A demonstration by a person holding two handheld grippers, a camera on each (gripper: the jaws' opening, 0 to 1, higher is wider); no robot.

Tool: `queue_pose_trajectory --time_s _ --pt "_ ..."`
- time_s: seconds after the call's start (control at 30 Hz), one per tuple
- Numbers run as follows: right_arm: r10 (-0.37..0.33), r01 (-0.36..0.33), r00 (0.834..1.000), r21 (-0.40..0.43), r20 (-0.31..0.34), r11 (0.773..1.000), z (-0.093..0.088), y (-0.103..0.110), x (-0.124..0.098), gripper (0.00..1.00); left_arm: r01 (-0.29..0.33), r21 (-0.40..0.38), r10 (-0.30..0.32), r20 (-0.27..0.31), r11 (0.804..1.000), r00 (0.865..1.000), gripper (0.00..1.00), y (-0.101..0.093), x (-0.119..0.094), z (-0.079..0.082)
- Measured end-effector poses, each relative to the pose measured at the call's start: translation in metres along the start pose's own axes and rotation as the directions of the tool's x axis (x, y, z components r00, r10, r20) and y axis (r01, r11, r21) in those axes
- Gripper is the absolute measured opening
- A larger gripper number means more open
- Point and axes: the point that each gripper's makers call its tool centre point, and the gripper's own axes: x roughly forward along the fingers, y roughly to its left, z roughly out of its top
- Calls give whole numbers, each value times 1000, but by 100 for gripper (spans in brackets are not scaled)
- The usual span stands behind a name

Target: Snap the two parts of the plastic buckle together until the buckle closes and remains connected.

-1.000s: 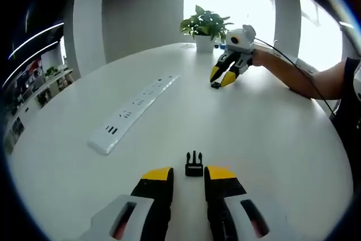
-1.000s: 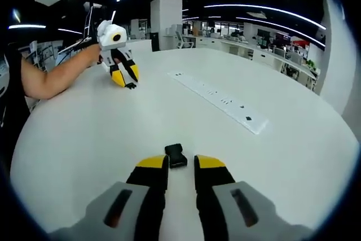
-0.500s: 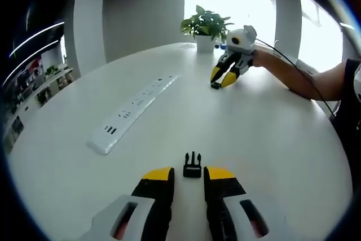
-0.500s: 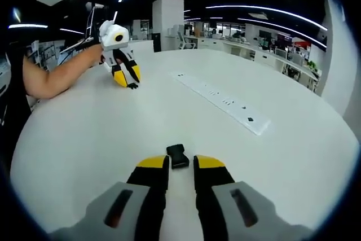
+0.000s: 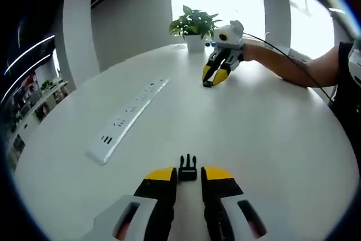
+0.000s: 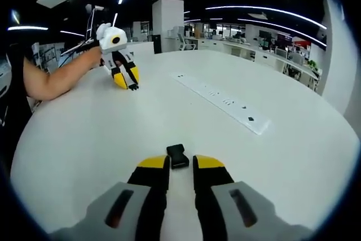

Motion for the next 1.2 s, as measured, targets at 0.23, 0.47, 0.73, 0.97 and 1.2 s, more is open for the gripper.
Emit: queue_pose_trajectory --time_s 0.23,0.47,0.73,0.97,1.2 --pt "0 0 1000 -3 2 1000 0 0 0 16 -3 -3 3 4 1000 1000 12 2 0 -2" --pt "3 -3 1000 -6 5 1000 0 0 0 16 -6 10 6 10 1000 1000 12 3 1 -1" --pt "3 -3 1000 -21 16 1000 0 0 -1 17 -2 0 2 19 1000 1000 13 5 1 -2" --pt "23 -21 999 -61 32 998 2 3 0 17 5 -8 -5 28 1000 1000 12 3 1 -2" --pt "39 -36 998 -89 39 995 3 7 -1 16 9 -19 -8 34 1000 999 12 5 1 -2"
